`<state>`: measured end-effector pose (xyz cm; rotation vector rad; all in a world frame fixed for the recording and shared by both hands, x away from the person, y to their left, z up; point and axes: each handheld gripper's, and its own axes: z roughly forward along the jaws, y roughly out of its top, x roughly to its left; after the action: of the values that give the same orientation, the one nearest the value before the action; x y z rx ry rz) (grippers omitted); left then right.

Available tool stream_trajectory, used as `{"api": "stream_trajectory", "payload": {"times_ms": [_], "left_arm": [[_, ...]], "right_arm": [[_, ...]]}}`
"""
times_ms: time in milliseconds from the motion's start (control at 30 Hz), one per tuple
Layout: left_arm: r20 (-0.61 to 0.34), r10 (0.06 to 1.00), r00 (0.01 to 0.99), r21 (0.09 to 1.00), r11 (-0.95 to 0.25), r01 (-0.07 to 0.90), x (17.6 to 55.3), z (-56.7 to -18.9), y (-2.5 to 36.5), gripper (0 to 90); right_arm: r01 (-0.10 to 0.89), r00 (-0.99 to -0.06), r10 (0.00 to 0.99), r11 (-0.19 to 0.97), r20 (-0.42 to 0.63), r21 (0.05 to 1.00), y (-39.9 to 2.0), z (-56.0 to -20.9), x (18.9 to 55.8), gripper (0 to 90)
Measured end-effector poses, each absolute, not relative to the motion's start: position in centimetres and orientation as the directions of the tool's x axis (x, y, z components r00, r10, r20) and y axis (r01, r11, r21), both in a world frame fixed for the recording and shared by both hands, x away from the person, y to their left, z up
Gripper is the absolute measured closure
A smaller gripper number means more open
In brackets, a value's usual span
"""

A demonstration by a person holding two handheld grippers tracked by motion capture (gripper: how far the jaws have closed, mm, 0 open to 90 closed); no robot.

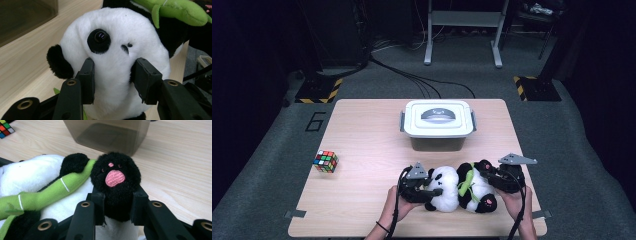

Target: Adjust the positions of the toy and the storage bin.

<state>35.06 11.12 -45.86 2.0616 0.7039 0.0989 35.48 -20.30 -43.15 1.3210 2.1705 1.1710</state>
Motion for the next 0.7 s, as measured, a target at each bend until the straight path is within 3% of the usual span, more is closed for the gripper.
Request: {"api": "stream_trajectory", "payload": {"times_ms": [700], "left_arm": [[-0.189,0.600,0.777,0.785,-0.383,0.487,33.4,-43.3,20.1,52.8]], "right_arm": [[0.516,-0.618,0.779,0.296,0.109,0.804,-11.9,-41.6,36.5,69.5]]}}
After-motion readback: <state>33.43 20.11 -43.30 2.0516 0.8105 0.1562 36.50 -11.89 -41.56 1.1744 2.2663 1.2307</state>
